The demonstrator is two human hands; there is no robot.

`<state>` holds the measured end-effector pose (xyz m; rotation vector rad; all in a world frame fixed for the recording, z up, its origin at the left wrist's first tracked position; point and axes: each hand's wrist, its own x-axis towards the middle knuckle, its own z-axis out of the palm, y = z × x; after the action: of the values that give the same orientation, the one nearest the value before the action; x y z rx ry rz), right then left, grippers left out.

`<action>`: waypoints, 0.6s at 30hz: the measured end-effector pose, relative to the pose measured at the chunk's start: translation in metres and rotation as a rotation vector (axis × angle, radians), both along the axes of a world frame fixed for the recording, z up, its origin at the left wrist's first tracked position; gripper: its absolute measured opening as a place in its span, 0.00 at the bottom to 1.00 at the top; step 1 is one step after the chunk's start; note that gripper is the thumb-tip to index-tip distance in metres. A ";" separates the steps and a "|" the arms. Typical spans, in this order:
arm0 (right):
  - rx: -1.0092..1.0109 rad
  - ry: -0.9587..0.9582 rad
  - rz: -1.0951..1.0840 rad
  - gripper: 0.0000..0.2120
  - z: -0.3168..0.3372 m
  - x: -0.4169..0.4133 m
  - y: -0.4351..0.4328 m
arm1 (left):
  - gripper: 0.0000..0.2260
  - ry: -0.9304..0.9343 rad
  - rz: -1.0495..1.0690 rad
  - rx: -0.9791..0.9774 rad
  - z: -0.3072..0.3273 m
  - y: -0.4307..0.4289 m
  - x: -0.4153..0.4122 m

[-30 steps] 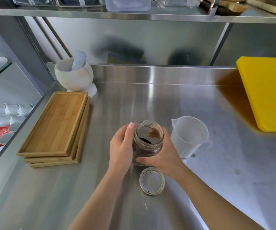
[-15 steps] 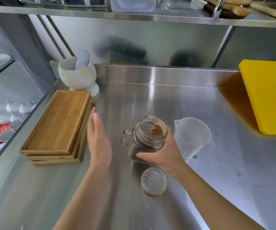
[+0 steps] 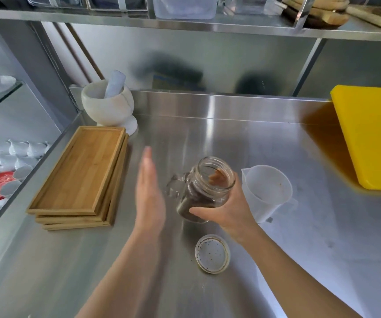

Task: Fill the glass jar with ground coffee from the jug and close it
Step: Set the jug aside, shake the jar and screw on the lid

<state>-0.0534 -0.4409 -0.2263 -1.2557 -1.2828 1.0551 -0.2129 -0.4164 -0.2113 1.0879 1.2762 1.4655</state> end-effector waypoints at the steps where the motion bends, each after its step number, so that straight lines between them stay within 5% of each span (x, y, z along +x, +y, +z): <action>1: -0.005 0.018 0.008 0.41 -0.001 -0.001 0.000 | 0.26 0.110 -0.179 -0.057 0.002 -0.007 0.010; 3: -0.012 0.043 0.005 0.42 -0.002 -0.001 -0.001 | 0.30 0.158 -0.229 -0.077 0.001 -0.004 0.011; 6: 0.017 0.039 0.003 0.41 -0.001 -0.003 -0.004 | 0.28 -0.106 0.200 0.034 0.004 0.010 -0.011; 10: 0.014 0.042 0.037 0.41 0.001 -0.006 -0.003 | 0.23 0.086 -0.251 -0.121 0.001 -0.009 0.016; 15: 0.034 -0.023 0.018 0.41 0.003 -0.004 -0.004 | 0.27 -0.237 0.153 -0.081 0.005 0.008 -0.011; 18: 0.032 -0.052 0.044 0.42 -0.001 -0.006 -0.003 | 0.27 0.020 -0.205 -0.186 0.002 -0.004 0.009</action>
<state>-0.0594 -0.4440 -0.2276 -1.2431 -1.3669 1.0352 -0.2037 -0.4204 -0.2089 1.0767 1.2486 1.1625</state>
